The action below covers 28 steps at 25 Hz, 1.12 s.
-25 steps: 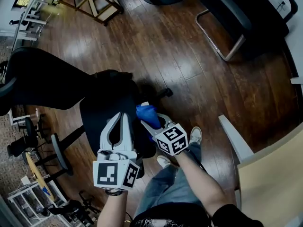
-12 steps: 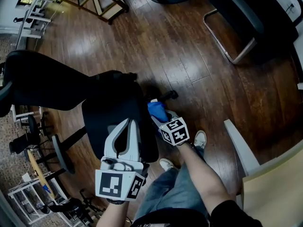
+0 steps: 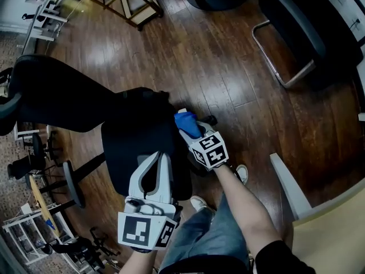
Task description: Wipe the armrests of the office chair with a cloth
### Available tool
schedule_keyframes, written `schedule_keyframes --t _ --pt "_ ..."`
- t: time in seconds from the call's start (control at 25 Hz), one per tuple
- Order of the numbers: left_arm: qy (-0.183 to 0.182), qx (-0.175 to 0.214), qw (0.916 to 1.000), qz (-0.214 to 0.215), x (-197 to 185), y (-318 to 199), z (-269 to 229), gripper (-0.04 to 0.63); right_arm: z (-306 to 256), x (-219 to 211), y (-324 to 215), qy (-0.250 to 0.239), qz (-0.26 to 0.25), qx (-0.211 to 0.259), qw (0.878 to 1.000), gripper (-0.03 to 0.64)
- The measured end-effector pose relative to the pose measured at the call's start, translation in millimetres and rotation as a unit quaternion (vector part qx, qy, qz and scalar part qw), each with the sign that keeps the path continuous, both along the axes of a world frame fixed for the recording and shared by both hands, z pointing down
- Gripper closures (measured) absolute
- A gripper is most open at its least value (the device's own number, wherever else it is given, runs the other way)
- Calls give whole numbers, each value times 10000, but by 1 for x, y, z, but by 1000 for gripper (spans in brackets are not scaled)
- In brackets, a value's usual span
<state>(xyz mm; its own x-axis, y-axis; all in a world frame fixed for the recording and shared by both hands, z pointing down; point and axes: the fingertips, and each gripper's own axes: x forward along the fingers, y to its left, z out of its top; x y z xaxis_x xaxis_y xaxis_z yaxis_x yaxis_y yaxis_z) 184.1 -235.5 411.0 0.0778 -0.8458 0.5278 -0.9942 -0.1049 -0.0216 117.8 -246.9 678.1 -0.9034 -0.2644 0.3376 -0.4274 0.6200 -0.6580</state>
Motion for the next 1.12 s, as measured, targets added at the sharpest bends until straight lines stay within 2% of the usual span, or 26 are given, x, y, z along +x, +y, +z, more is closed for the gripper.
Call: schedule_keyframes --t 0.2,0.48,0.88,1.12 --pt "46 15 9998 -181 -7 0 0 617 -7 -26 -14 -210 -115 -44 9997 479" --pt "56 49 9995 -300 -15 1 2 617 -33 -45 -1 -528 -427 -93 9976 479" --pt "53 -104 9992 -385 -19 14 1 617 -140 -33 3 -1530 -56 -124 9881 479" --pt "49 -131 9994 -328 -16 24 -7 617 -154 -15 6 -1526 166 -154 9880 482"
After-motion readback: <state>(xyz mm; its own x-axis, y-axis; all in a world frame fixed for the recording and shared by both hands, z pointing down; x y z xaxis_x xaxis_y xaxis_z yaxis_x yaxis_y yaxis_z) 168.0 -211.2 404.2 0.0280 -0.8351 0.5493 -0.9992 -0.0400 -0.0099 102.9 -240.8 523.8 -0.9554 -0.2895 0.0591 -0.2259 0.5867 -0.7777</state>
